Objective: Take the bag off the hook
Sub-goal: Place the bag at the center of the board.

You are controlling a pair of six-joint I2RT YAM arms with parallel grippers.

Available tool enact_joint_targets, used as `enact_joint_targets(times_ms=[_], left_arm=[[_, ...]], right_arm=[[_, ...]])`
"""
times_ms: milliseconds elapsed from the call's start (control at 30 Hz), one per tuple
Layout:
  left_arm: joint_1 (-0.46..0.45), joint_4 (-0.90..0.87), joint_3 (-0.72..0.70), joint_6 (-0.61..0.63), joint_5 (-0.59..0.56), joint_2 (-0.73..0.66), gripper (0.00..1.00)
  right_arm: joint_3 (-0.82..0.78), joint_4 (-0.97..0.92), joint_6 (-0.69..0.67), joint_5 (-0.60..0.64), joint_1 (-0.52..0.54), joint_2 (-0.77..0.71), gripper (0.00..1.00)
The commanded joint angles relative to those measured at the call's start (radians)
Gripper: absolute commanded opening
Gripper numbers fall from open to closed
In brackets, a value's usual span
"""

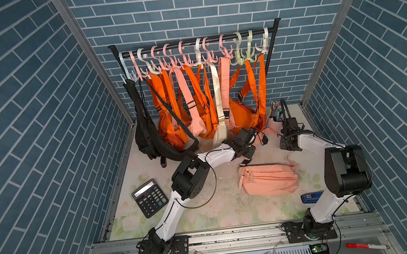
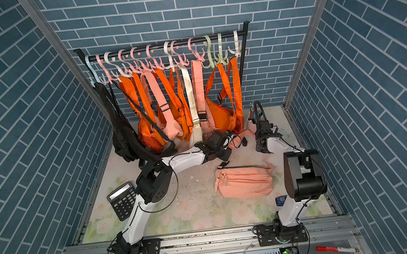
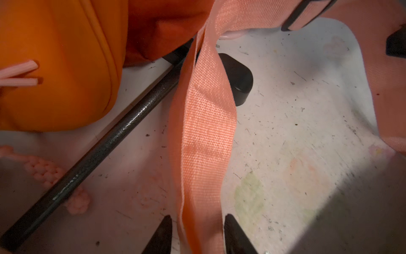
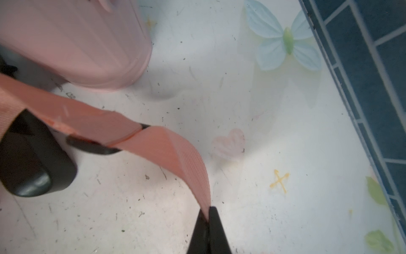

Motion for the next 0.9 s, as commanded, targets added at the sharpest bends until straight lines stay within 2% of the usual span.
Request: enact_joint_targets(times_ms=[0,133,233,433,667,733,867], left_arm=[[0.007,-0.060,0.034,0.000,0.018,0.021,0.49],[0.007,-0.071,0.029,-0.012,0.018,-0.005,0.57],[0.007,-0.070,0.011,-0.023,0.019,-0.048,0.66],[0.007,-0.017,-0.086,-0.039,0.005,-0.175,0.80],[0.007,0.028,-0.194,-0.050,-0.015,-0.326,0.83],[0.006,0.037,-0.219,-0.056,-0.019,-0.367,0.89],[0.006,0.069,-0.291,-0.074,-0.022,-0.463,0.91]], right_arm=[[0.022,-0.024,-0.025,-0.034,-0.006,0.002,0.24],[0.019,-0.030,-0.035,-0.051,-0.010,-0.036,0.50],[0.009,-0.030,-0.040,-0.063,-0.011,-0.083,0.58],[-0.018,-0.033,-0.048,-0.070,-0.011,-0.195,0.63],[-0.051,-0.058,-0.055,-0.070,-0.012,-0.322,0.66],[-0.065,-0.060,-0.059,-0.075,-0.012,-0.357,0.68],[-0.091,-0.072,-0.070,-0.073,-0.011,-0.431,0.70]])
